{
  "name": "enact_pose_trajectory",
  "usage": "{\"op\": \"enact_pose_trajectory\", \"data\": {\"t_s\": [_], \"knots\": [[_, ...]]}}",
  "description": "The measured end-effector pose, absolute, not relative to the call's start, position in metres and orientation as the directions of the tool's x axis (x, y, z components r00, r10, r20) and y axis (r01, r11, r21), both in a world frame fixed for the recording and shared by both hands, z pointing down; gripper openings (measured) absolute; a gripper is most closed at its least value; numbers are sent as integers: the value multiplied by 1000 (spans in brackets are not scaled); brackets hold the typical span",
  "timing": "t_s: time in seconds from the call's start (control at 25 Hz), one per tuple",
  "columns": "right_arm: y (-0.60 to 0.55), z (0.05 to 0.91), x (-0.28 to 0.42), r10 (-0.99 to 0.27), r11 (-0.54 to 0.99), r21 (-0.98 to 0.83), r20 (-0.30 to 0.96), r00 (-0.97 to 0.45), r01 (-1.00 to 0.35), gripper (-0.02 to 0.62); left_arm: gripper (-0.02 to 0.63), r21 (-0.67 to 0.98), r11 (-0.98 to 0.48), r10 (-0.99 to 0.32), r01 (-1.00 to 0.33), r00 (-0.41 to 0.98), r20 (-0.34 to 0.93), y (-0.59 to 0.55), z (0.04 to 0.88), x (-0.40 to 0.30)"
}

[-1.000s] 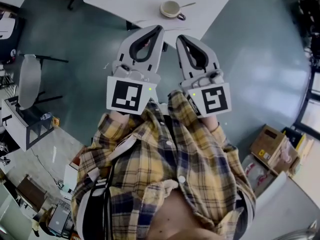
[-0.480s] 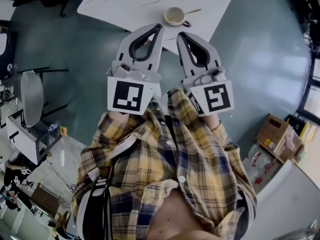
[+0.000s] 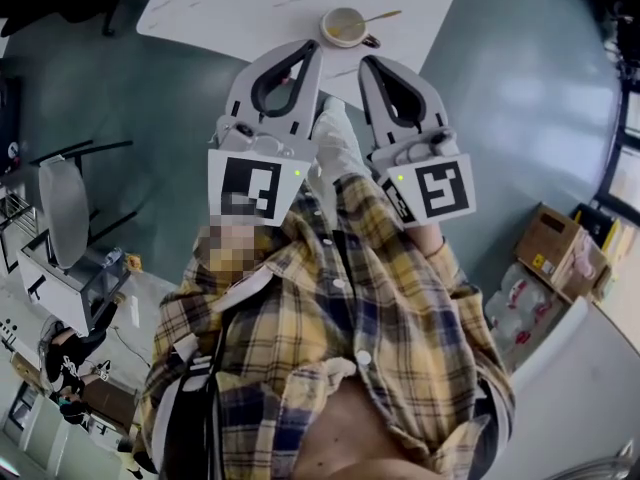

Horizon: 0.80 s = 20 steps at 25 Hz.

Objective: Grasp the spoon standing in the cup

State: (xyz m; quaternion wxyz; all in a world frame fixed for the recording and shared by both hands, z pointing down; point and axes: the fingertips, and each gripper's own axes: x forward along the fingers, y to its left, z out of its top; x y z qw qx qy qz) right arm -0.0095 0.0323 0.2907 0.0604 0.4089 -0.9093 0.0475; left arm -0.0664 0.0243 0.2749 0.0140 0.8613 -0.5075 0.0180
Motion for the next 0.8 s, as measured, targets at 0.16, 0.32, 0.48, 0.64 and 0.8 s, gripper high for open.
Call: {"op": "enact_pose_trajectory", "data": {"t_s": [0.16,0.32,0.48,0.64,0.8], "knots": [[14,290,-6,-740,660,-33,145,-657,-751,32,15,1,-475,-879,-880,475,37,5,273,-68],[-12,288,1,-743,658,-31,136,-655,-752,32,15,-12,-473,-881,-881,473,25,-21,267,-63],[-45,286,8,-741,660,-33,131,-658,-750,32,15,-20,-470,-883,-882,470,18,-55,263,-55],[-78,282,17,-740,664,-26,124,-661,-747,32,15,-26,-470,-882,-882,470,15,-86,260,-45],[-99,280,30,-738,665,-36,118,-664,-746,32,15,-33,-469,-883,-883,469,14,-106,257,-32]]}}
